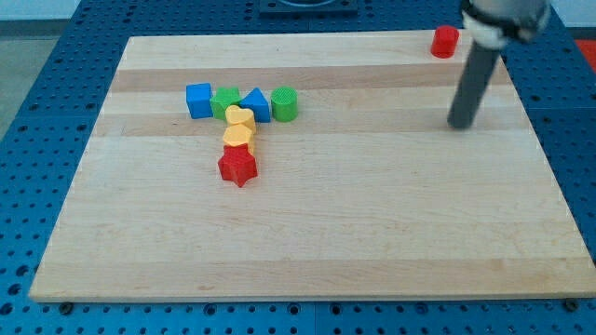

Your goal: Push the red star closer to the red circle

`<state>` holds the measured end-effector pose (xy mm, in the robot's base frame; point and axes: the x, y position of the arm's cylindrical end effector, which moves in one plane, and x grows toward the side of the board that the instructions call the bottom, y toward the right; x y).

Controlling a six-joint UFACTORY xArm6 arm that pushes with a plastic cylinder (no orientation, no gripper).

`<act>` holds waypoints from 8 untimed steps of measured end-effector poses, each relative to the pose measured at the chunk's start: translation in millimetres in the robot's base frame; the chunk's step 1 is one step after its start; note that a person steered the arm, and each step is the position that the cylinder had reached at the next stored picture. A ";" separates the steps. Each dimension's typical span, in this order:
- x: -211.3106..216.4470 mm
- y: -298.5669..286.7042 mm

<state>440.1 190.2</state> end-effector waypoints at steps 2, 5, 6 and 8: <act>177.4 -62.0; 112.7 -285.1; 73.7 -331.8; 35.8 -325.3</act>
<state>475.9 -135.0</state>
